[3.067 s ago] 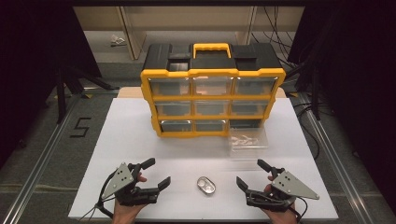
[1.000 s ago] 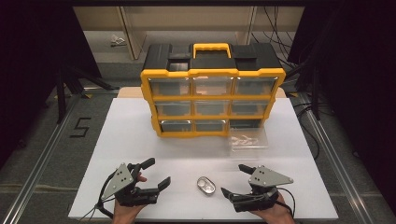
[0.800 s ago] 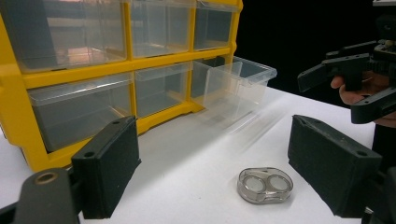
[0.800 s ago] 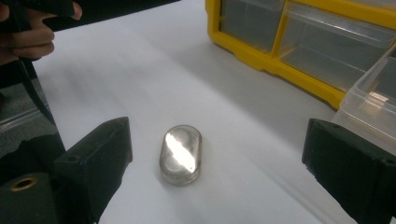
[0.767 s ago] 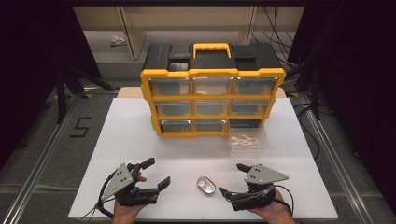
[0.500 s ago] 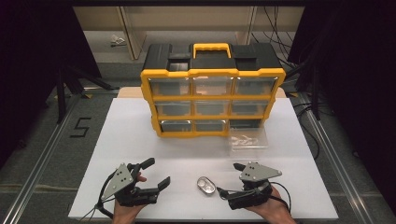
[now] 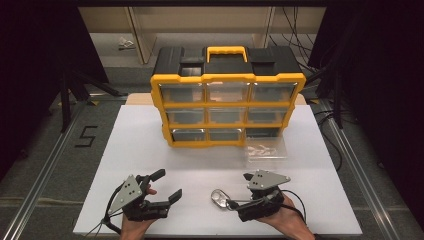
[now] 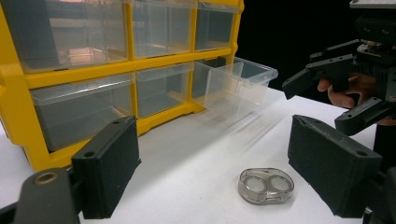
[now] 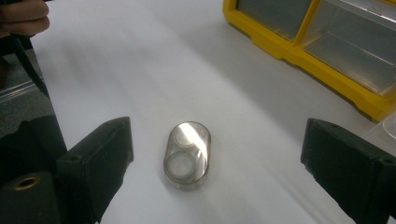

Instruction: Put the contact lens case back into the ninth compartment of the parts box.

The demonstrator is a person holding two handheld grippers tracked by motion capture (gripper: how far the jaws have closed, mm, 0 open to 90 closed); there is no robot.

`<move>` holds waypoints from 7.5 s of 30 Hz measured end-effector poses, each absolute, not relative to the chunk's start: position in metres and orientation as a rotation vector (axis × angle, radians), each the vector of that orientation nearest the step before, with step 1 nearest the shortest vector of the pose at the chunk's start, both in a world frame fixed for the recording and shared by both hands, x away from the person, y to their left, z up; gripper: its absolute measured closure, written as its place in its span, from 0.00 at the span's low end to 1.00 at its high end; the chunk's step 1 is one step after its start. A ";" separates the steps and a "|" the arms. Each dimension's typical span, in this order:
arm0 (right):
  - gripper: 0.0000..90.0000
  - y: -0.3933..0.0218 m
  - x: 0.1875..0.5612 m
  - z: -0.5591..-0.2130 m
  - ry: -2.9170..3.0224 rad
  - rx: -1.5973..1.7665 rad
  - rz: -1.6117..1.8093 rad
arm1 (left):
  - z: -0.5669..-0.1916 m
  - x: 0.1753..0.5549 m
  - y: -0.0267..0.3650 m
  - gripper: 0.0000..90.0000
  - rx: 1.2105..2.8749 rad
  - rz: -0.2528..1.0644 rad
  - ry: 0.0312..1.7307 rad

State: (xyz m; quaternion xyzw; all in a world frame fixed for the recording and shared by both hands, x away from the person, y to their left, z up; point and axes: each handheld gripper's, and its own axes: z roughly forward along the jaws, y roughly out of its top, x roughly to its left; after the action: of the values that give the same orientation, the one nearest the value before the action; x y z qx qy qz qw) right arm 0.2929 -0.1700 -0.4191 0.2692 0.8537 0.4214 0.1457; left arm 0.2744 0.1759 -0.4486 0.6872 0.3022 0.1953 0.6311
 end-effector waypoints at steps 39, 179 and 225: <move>0.16 -0.121 0.312 -0.435 2.662 0.746 0.997 | -0.448 0.274 0.178 0.18 1.565 0.453 0.700; 0.55 -0.195 0.348 -0.370 2.320 0.972 1.248 | -0.449 0.274 0.181 0.18 1.546 0.455 0.725; 0.55 -0.245 0.364 -0.360 2.116 1.115 1.304 | -0.449 0.274 0.182 0.18 1.547 0.461 0.724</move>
State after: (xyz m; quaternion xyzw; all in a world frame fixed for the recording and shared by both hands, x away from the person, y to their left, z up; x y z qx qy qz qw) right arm 0.3635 -0.2449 -0.3596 0.4006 0.7598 0.4684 0.2071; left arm 0.2736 0.1822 -0.4488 0.6764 0.3168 0.2018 0.6336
